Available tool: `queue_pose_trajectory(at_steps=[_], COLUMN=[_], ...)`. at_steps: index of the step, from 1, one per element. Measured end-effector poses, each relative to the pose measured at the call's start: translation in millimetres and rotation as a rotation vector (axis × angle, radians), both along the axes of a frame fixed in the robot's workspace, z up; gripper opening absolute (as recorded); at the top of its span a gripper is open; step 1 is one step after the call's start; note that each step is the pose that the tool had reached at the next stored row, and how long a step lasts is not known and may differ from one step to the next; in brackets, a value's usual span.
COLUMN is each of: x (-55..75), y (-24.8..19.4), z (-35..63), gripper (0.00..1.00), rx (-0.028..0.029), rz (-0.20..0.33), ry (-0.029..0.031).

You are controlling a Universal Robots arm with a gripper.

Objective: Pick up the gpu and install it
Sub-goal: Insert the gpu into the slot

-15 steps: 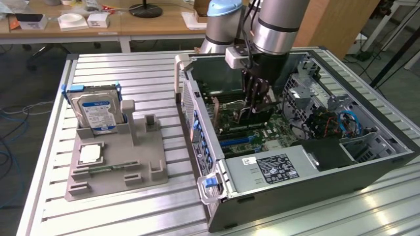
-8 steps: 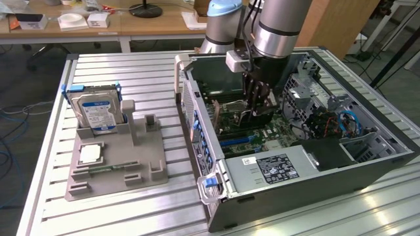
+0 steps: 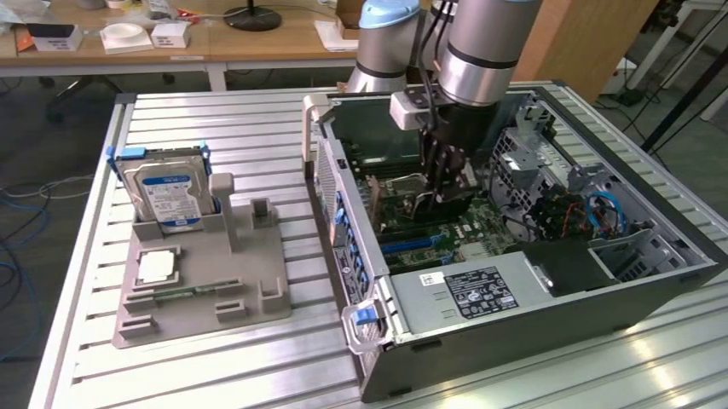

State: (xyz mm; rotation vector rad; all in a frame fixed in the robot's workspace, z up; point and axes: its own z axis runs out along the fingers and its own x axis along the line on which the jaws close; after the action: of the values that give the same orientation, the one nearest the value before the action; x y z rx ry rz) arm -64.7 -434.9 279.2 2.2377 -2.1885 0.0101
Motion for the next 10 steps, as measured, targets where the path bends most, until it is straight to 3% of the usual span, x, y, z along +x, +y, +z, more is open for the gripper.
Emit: queue_pose_trajectory(at_steps=[1,2,5,10], x=[0.0,0.0,0.0,-0.3], y=[-0.1,-0.2,-0.5,-9.0], z=[0.0,-0.1,-0.4,-3.8], gripper=[0.26,0.26,0.26,0.26], rx=[0.0178,0.0227,0.023,0.0228], rz=[0.0,0.0,0.0,0.0], ry=[-0.0006,-0.0008,-0.0008,-0.0007])
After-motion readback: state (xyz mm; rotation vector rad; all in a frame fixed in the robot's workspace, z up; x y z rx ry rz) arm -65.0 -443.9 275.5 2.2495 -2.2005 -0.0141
